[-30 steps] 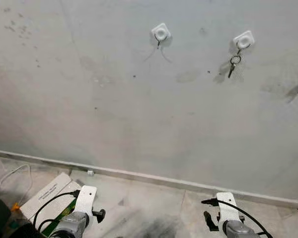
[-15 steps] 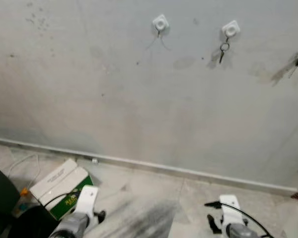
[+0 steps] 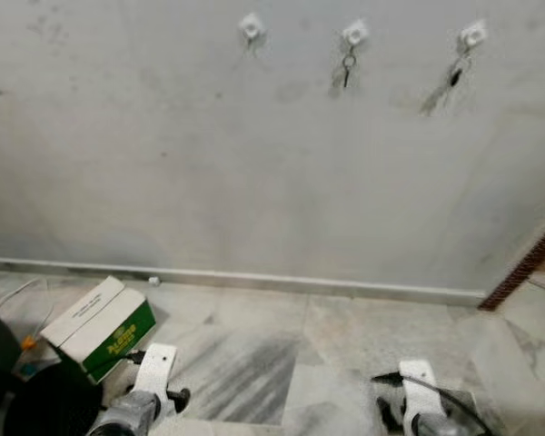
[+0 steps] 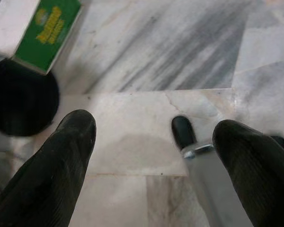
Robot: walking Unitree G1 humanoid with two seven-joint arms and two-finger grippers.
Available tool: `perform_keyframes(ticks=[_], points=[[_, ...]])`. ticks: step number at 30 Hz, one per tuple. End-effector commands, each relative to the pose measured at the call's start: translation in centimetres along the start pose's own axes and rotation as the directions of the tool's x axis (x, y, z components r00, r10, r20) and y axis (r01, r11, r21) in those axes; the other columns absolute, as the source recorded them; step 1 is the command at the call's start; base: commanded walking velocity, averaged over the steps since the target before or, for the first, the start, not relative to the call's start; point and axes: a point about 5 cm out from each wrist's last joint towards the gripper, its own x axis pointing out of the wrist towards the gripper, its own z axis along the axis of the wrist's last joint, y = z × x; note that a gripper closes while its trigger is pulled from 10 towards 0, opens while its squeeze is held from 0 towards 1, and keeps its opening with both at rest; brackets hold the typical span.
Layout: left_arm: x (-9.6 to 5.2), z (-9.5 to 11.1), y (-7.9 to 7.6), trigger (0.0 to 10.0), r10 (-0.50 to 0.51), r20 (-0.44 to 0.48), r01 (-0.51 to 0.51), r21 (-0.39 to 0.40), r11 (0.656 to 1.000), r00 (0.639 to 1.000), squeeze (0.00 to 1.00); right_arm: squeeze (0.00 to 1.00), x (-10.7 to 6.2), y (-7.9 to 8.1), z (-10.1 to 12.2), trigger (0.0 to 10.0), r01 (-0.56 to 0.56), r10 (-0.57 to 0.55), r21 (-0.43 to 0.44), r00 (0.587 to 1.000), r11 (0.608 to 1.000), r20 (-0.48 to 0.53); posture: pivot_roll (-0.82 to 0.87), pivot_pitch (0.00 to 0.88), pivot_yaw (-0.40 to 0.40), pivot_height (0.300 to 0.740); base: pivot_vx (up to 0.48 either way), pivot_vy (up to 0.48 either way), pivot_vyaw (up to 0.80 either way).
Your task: Hang keys on a hook
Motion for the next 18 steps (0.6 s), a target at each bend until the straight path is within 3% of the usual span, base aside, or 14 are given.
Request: perform_keyframes(ticks=[1, 18], points=[[0.04, -0.02, -0.33, 10.0, -0.01, -0.007, 0.01, 0.008, 1.0, 1.0, 0.0, 0.0, -0.05, -0.46, -0.14, 10.0, 0.015, -0.015, -0.002, 1.0, 1.0, -0.004, -0.04, 0.0, 0.034, 0.74, -0.3, 0.0, 0.0], [0.04, 0.07, -0.32, 10.0, -0.011, -0.005, 0.011, 0.011, 1.0, 1.0, 0.0, 0.0, -0.02, -0.07, -0.14, 10.0, 0.009, -0.009, -0.012, 1.0, 1.0, -0.002, -0.05, 0.0, 0.033, 0.74, -0.273, 0.0, 0.0]])
